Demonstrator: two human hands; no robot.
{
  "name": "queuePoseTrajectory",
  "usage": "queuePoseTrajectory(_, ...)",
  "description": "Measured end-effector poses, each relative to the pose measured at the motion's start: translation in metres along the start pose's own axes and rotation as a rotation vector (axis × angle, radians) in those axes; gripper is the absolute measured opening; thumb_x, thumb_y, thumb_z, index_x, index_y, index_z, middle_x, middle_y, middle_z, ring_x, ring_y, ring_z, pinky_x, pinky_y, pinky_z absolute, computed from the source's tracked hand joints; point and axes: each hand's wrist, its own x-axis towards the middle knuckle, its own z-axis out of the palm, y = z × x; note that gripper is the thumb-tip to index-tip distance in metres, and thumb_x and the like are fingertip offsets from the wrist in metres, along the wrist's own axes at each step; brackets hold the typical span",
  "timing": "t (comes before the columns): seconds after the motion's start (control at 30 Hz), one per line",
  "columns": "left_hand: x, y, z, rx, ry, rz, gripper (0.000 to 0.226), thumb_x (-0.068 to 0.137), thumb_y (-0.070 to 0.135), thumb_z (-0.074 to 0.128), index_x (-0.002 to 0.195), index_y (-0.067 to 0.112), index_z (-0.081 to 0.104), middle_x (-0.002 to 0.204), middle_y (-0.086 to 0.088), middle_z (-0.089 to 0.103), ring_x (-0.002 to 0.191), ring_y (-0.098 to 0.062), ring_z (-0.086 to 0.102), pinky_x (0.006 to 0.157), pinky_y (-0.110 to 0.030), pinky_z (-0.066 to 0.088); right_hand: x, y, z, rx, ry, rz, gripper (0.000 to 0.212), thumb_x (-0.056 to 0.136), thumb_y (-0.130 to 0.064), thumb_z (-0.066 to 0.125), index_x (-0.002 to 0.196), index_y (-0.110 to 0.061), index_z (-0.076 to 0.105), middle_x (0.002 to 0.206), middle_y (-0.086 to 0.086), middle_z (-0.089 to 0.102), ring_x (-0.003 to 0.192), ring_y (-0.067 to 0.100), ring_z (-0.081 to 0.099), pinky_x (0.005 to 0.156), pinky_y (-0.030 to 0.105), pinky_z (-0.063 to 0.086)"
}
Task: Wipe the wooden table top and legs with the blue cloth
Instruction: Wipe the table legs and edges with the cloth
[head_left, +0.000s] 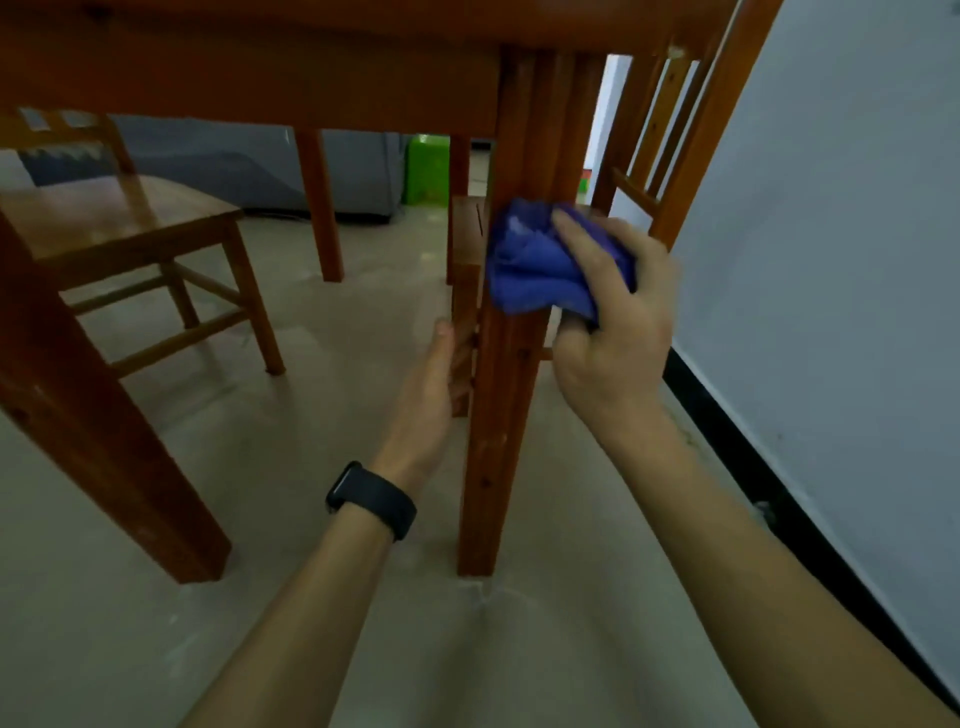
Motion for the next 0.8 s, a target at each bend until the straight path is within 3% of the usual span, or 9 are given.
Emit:
queuePoseTrajectory(0.07,0.000,0.003,0.004,-0.002,0.019,0.021,0.042,0.101,0.055,0.016,0.131,0.048,0.045,0.103,0.035,0.054,0.095,0.009,0.053,0.075,-0.017,0.037,0.014,-0.009,0.011,-0.021,0.030,0.022,0.055,0.088,-0.021,0.055,0.143,-0.018,0.049,0.142,0.014,0.040,0.129,0.028,0.037,0.107,0.040,0.036)
queuePoseTrajectory(0.2,-0.003,0.005,0.010,0.002,0.067,0.041,0.038,0.096,0.059,0.021,0.118,0.051,0.051,0.115,0.029,0.057,0.109,0.000,0.056,0.085,-0.024,0.042,-0.069,0.011,0.029,-0.136,-0.304,0.002,0.082,0.082,-0.019,0.063,0.152,-0.027,0.022,0.152,0.013,0.017,0.135,0.035,0.025,0.107,0.044,0.027)
queuePoseTrajectory(0.27,-0.004,0.005,0.014,0.035,0.074,0.054,0.051,0.088,0.062,0.025,0.132,0.046,0.046,0.132,0.020,0.054,0.122,-0.008,0.053,0.098,-0.032,0.040,-0.138,0.047,0.031,-0.211,-0.574,-0.004,0.092,0.078,-0.018,0.072,0.152,-0.033,0.021,0.148,0.013,0.027,0.129,0.035,0.037,0.100,0.044,0.040)
queuePoseTrajectory(0.37,-0.008,0.001,0.021,0.139,0.134,0.094,0.059,0.089,0.063,0.031,0.144,0.044,0.035,0.145,0.017,0.044,0.131,-0.008,0.045,0.106,-0.035,0.034,-0.197,0.087,0.025,-0.008,-0.941,0.297,0.056,0.083,-0.017,0.061,0.135,-0.038,0.052,0.129,0.007,0.057,0.118,0.028,0.056,0.098,0.031,0.047)
queuePoseTrajectory(0.47,-0.008,0.004,0.028,0.228,0.181,0.176,0.059,0.089,0.060,0.039,0.145,0.047,0.029,0.145,0.023,0.040,0.133,-0.001,0.041,0.104,-0.025,0.035,-0.153,0.081,0.020,0.271,-0.573,0.958,0.024,0.092,-0.004,0.049,0.096,-0.021,0.065,0.086,0.001,0.066,0.087,0.019,0.064,0.074,0.015,0.045)
queuePoseTrajectory(0.57,0.002,0.018,0.037,0.275,0.240,0.293,0.054,0.097,0.044,0.044,0.148,0.044,0.026,0.135,0.033,0.040,0.118,0.020,0.043,0.090,-0.006,0.038,-0.073,0.069,0.018,0.567,-0.345,1.212,0.023,0.096,-0.005,0.047,0.094,-0.027,0.053,0.092,0.005,0.064,0.083,0.017,0.063,0.082,0.034,0.053)
queuePoseTrajectory(0.67,0.015,0.033,0.048,0.293,0.309,0.379,0.053,0.103,0.034,0.042,0.151,0.040,0.022,0.124,0.042,0.037,0.103,0.032,0.044,0.078,0.002,0.041,0.001,0.041,0.005,1.025,-0.257,1.189,0.035,0.092,-0.003,0.049,0.116,-0.028,0.051,0.104,0.003,0.060,0.091,0.021,0.062,0.090,0.043,0.052)
queuePoseTrajectory(0.73,0.020,0.038,0.055,0.283,0.361,0.404,0.051,0.103,0.035,0.040,0.151,0.042,0.021,0.122,0.042,0.041,0.104,0.028,0.047,0.079,-0.002,0.044,0.038,0.019,-0.002,1.212,-0.184,0.987,0.048,0.096,-0.016,0.048,0.142,-0.028,0.041,0.125,0.001,0.057,0.110,0.020,0.059,0.098,0.041,0.049)
queuePoseTrajectory(0.8,0.023,0.038,0.060,0.277,0.412,0.426,0.050,0.104,0.037,0.039,0.152,0.040,0.024,0.124,0.040,0.046,0.111,0.021,0.050,0.087,-0.011,0.047,0.063,0.002,-0.001,1.151,-0.195,0.703,0.048,0.102,-0.041,0.037,0.149,-0.034,0.034,0.144,-0.005,0.048,0.131,0.013,0.047,0.111,0.042,0.038)
